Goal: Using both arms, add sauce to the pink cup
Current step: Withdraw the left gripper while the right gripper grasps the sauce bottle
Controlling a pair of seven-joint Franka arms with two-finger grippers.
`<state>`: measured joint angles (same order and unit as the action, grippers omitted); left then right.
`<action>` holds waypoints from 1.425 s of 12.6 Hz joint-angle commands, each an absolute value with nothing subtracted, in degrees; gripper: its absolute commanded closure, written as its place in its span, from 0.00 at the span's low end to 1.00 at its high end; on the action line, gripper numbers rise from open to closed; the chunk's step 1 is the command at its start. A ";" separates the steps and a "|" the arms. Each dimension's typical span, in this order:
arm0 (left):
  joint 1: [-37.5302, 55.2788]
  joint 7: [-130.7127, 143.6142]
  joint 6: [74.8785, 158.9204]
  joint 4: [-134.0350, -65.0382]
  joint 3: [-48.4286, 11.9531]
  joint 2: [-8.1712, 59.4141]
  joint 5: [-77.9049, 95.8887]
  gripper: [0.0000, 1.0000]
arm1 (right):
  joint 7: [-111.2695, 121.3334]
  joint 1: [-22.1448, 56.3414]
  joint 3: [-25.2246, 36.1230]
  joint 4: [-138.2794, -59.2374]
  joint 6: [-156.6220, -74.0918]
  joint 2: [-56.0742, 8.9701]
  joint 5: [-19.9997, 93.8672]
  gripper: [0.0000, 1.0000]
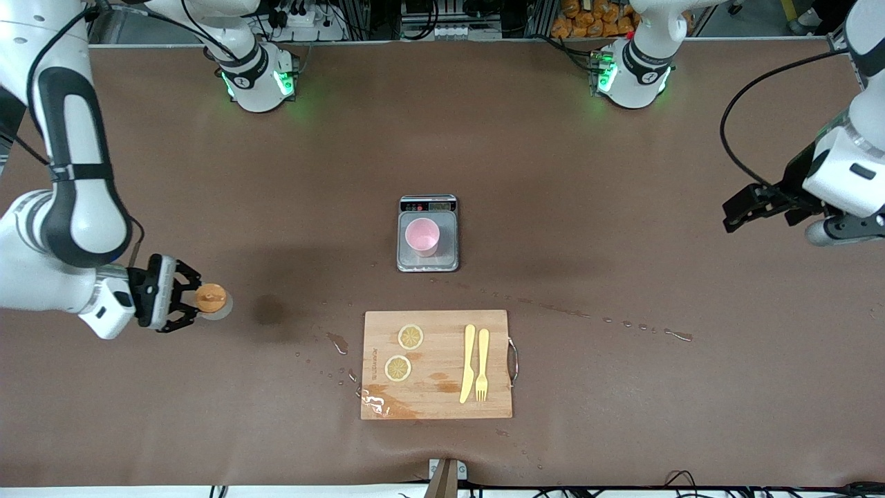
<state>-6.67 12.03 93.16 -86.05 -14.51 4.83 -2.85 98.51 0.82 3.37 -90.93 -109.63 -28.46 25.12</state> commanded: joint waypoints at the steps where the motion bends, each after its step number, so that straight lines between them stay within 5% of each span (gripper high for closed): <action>1: -4.04 8.61 90.97 -87.98 -10.37 2.20 -0.71 0.00 | 94.84 3.59 3.87 -91.67 -107.50 -26.02 22.24 1.00; 18: -3.87 9.67 90.70 -88.24 -11.08 1.93 -1.58 0.00 | 52.58 32.68 3.69 -91.41 -95.71 -24.60 -10.89 1.00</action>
